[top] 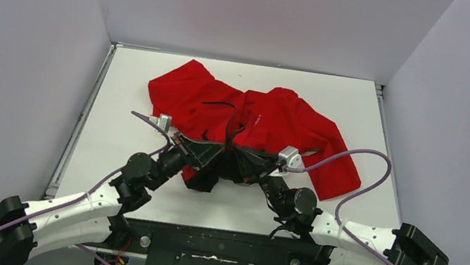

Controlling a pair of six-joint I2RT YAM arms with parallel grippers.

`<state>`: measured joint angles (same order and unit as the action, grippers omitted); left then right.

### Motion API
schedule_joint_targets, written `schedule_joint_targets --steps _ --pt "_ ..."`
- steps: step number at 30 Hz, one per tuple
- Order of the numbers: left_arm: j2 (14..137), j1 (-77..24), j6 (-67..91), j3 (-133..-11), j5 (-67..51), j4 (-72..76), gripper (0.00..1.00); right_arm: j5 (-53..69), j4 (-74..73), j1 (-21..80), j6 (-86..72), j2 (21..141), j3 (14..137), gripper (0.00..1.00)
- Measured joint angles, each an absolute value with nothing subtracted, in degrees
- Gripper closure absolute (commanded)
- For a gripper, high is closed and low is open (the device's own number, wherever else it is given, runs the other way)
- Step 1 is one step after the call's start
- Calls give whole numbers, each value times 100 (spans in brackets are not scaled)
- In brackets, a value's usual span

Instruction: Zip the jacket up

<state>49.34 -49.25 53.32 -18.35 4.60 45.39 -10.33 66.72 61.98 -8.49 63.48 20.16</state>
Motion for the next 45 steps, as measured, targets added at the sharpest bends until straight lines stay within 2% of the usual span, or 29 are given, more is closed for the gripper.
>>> schedule_joint_targets --steps 45 --pt "4692 -4906 5295 -2191 471 3566 100 -2606 6320 6785 -1267 6355 2353 100"
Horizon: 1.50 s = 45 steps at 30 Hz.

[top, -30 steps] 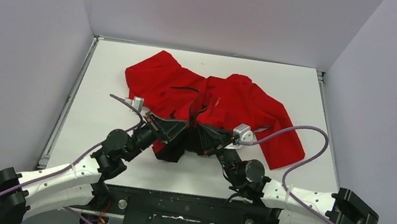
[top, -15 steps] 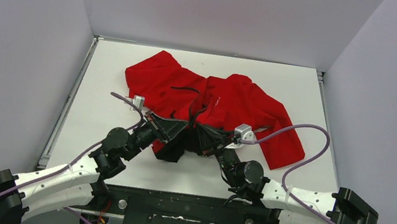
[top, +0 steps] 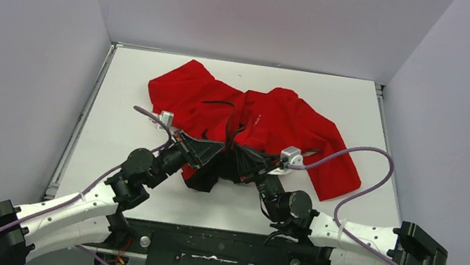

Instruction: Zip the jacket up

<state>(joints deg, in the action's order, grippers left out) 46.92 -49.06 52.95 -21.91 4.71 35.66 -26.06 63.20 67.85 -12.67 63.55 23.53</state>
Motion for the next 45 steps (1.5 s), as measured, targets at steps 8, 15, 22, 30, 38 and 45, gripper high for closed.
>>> schedule_joint_targets --steps 8,15,22,30,38,45 --pt "4799 -4901 5301 -2274 440 3638 100 -2770 6331 6803 -1223 6355 2471 100" --pt "4816 -4901 5319 -2290 443 3656 100 -2834 6337 6831 -1155 6355 2480 100" --pt "4665 -4901 5343 -2353 451 3404 100 -2659 6333 6829 -1293 6292 2421 100" --pt "4652 -4910 5339 -2598 414 2681 100 -2403 6565 6818 -1577 6125 1962 100" --pt "4705 -4919 5288 -2958 399 2112 100 -2427 6744 6816 -1719 6141 1911 100" --pt "4799 -4923 5205 -3175 408 1754 100 -2659 6646 6801 -1719 6156 1964 100"
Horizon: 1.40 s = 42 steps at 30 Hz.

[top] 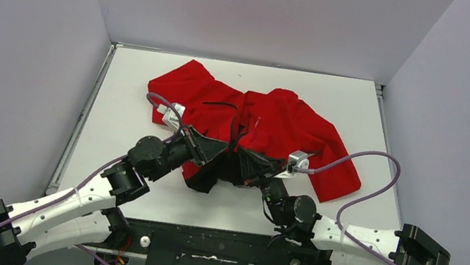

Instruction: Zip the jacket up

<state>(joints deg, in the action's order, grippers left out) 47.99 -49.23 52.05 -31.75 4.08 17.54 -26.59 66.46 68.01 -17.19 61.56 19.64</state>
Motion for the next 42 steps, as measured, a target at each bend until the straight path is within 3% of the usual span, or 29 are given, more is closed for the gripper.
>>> schedule_joint_targets --steps 29,42 --pt "4956 -4917 4904 -3553 685 1398 100 -3516 6337 6860 -923 6748 2864 100" --pt "4307 -5024 4893 -3081 552 1441 100 -3009 6318 6952 -2053 6228 2187 100"
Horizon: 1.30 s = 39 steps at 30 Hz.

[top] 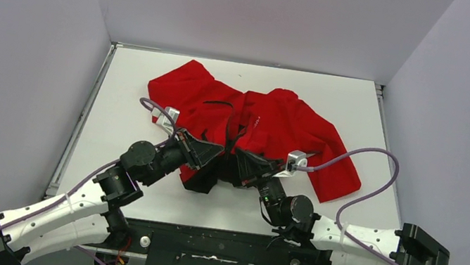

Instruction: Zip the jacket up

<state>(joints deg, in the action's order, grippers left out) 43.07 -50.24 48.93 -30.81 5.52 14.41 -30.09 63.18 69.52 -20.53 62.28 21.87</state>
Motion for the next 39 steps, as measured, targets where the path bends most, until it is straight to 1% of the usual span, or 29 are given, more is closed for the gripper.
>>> schedule_joint_targets --steps 6,11,30,39 --pt "4322 -5028 4884 -3072 489 1455 100 -2954 6337 6941 -2462 6141 2095 100" --pt "4414 -5028 4886 -3072 486 1505 100 -2976 6331 6936 -2486 6125 2099 100" --pt "4700 -5019 4886 -3079 309 2167 100 -3214 6289 6934 -1253 6163 2539 100" --pt "4678 -5019 4836 -3092 307 2043 100 -3304 6049 6934 -1542 6125 2526 100"
